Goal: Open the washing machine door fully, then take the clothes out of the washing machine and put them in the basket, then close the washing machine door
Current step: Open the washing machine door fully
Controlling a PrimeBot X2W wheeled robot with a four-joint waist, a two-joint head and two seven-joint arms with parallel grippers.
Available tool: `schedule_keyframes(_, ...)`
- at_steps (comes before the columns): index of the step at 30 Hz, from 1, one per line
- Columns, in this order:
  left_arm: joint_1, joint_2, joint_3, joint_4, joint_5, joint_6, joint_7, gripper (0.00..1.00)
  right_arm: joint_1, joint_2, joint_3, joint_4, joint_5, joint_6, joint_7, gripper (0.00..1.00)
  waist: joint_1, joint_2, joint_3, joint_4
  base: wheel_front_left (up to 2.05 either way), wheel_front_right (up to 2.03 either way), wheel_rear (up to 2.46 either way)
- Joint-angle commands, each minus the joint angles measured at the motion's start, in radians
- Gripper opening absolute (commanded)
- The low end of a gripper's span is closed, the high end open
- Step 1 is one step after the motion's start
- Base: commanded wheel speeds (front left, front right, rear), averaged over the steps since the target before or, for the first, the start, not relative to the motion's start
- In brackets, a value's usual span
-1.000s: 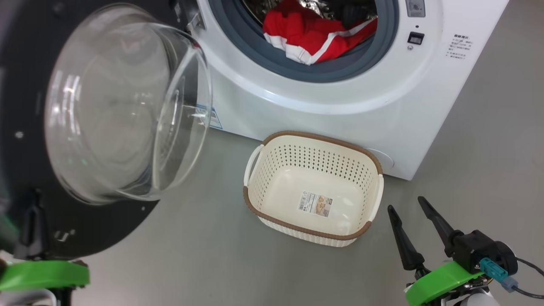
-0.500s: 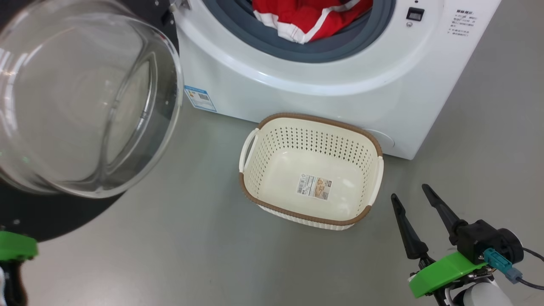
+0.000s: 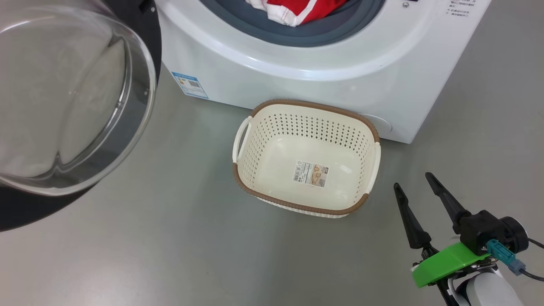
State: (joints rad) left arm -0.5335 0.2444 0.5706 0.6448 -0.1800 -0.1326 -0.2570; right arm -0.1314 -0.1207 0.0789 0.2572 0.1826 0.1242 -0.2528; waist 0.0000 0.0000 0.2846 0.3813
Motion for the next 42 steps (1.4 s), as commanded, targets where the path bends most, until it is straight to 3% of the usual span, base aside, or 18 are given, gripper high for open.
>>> schedule_keyframes(1, -0.028, 0.081, 0.048, -0.003, 0.011, 0.002, -0.005, 0.0, -0.022, -0.001, 0.022, -0.027, -0.009, 0.007, -0.009, 1.0, 0.0, 0.0, 0.003, -0.004, 0.0, 0.0, 0.0)
schedule_keyframes(9, -0.052, 0.098, 0.068, 0.043, 0.019, 0.002, -0.005, 0.0, -0.022, -0.002, 0.022, -0.026, -0.011, 0.007, -0.009, 1.0, 0.0, 0.0, 0.005, -0.01, 0.0, 0.0, 0.0)
schedule_keyframes(20, 0.059, 0.051, -0.005, -0.002, 0.012, 0.002, -0.005, 0.0, -0.002, 0.008, 0.027, -0.018, 0.0, 0.007, -0.009, 1.0, 0.0, 0.0, -0.057, -0.013, 0.0, 0.0, 0.0)
schedule_keyframes(23, 0.099, 0.034, -0.037, -0.028, -0.003, 0.002, -0.005, 0.24, 0.002, 0.009, 0.026, -0.017, 0.009, 0.007, -0.009, 1.0, 0.0, 0.0, -0.075, -0.014, 0.0, 0.0, 0.0)
schedule_keyframes(26, 0.138, 0.018, -0.062, -0.058, -0.021, 0.002, -0.005, 0.31, 0.005, 0.012, 0.024, -0.017, 0.014, 0.007, -0.009, 1.0, 0.0, 0.0, -0.093, -0.015, 0.0, 0.0, 0.0)
schedule_keyframes(31, 0.202, -0.015, -0.089, -0.12, -0.036, 0.002, -0.005, 0.52, 0.022, 0.016, 0.016, -0.019, 0.022, 0.007, -0.009, 1.0, 0.0, 0.0, -0.128, -0.016, 0.0, 0.0, 0.0)
schedule_keyframes(34, 0.248, -0.031, -0.122, -0.156, -0.045, 0.002, -0.005, 0.94, 0.036, 0.019, 0.013, -0.022, 0.028, 0.007, -0.009, 1.0, 0.0, 0.0, -0.15, -0.022, 0.0, 0.0, 0.0)
schedule_keyframes(35, 0.264, -0.035, -0.137, -0.17, -0.048, 0.002, -0.005, 1.0, 0.041, 0.02, 0.014, -0.022, 0.03, 0.007, -0.009, 1.0, 0.0, 0.0, -0.156, -0.026, 0.0, 0.0, 0.0)
schedule_keyframes(42, 0.359, -0.051, -0.209, -0.273, -0.101, 0.002, -0.005, 1.0, 0.073, 0.027, -0.005, -0.032, 0.043, 0.007, -0.009, 1.0, 0.0, 0.0, -0.188, -0.056, 0.0, 0.0, 0.0)
